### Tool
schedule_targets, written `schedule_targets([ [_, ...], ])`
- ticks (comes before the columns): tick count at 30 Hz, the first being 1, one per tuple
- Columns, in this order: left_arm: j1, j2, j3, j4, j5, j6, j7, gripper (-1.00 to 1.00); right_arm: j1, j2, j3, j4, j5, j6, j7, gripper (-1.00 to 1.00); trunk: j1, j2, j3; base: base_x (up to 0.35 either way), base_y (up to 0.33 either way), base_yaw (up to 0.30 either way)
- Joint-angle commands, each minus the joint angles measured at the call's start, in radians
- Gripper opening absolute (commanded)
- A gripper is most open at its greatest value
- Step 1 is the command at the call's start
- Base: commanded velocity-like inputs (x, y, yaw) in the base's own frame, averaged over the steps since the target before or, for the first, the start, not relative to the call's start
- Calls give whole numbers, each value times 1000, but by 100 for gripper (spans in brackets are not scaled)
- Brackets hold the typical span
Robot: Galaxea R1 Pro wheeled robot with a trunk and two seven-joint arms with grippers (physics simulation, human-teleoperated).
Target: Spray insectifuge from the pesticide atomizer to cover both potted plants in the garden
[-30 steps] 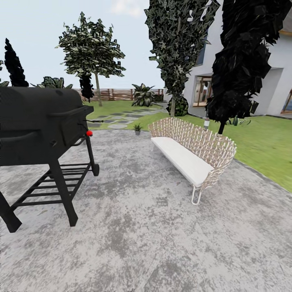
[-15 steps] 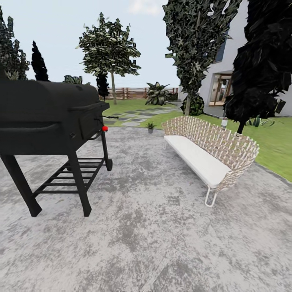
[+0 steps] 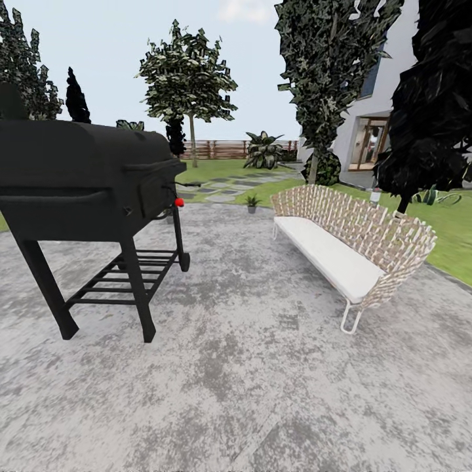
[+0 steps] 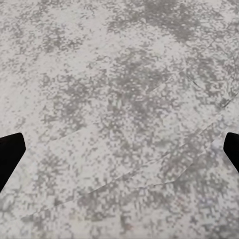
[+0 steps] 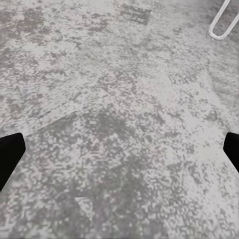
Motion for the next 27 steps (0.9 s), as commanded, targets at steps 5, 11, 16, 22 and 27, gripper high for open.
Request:
schedule_targets([
  [5, -1, 0, -3, 1, -1, -3, 1, 100, -1, -3, -1, 1, 11, -1, -7, 100, 19, -36, -17, 0, 0, 1],
  [11, -1, 1, -3, 0, -1, -4, 1, 100, -1, -3, -2, 1, 10, -1, -10, 100, 42, -78, -35, 0, 0, 0],
  [16, -1, 0, -3, 0, -1, -4, 1, 100, -1, -3, -2, 1, 10, -1, -10, 100, 54, -99, -45, 0, 0, 0],
  [22, -1, 1, -3, 1, 2, -5, 1, 100, -1, -2, -2, 1, 9, -1, -10, 100, 54, -99, -45, 132, 0, 0],
  [27, -1, 1, -3, 1, 2, -5, 1, 100, -1, -2, -2, 1, 8, -1, -10, 100, 54, -99, -45, 315, 0, 0],
])
